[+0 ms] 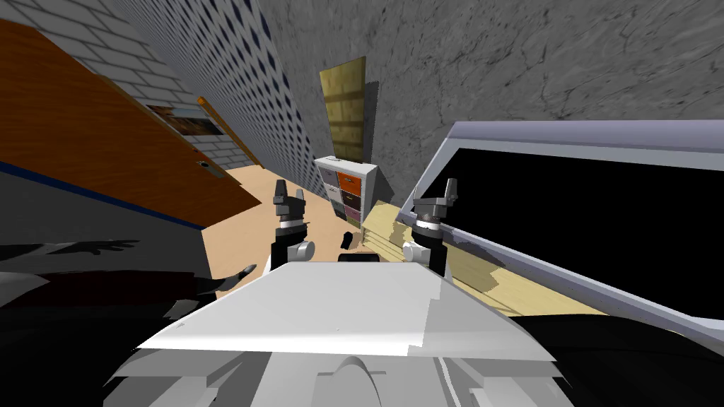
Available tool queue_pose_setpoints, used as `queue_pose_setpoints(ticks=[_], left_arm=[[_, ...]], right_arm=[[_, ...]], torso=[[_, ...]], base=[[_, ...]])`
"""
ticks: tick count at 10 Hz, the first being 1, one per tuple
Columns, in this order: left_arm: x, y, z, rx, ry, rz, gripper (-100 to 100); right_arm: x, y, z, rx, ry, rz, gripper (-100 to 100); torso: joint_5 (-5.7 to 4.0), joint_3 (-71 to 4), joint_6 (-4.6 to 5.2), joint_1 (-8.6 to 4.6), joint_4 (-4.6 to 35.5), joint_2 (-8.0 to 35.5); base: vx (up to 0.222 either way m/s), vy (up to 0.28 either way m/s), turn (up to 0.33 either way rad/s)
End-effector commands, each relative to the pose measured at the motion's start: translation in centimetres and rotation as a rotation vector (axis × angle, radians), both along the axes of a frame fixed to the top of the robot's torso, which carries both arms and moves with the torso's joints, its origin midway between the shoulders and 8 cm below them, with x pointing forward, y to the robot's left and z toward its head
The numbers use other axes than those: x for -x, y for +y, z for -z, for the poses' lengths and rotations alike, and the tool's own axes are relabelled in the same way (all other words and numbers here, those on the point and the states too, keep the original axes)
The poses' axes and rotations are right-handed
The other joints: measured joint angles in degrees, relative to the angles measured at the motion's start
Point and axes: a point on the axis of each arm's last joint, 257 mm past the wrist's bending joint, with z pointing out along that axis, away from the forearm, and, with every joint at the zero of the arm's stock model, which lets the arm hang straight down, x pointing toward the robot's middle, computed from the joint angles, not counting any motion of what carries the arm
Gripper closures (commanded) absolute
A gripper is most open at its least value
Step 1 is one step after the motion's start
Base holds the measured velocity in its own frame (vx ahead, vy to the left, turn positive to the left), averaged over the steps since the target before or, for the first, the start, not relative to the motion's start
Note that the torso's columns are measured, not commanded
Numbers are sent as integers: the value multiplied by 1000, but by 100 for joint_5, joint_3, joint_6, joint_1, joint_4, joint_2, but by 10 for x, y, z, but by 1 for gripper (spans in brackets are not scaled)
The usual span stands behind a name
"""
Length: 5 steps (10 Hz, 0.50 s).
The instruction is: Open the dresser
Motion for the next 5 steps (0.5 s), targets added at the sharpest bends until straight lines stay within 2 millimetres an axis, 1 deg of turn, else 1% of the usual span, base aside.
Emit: queue_pose_setpoints(ticks=[1,5], left_arm=[[0,0,0,0,0,0,0],[0,0,0,0,0,0,0]], right_arm=[[0,0,0,0,0,0,0],[0,0,0,0,0,0,0]], torso=[[0,-467,0,0,235,232],[0,-3692,0,0,1846,1845]], base=[[0,0,0],[0,0,0]])
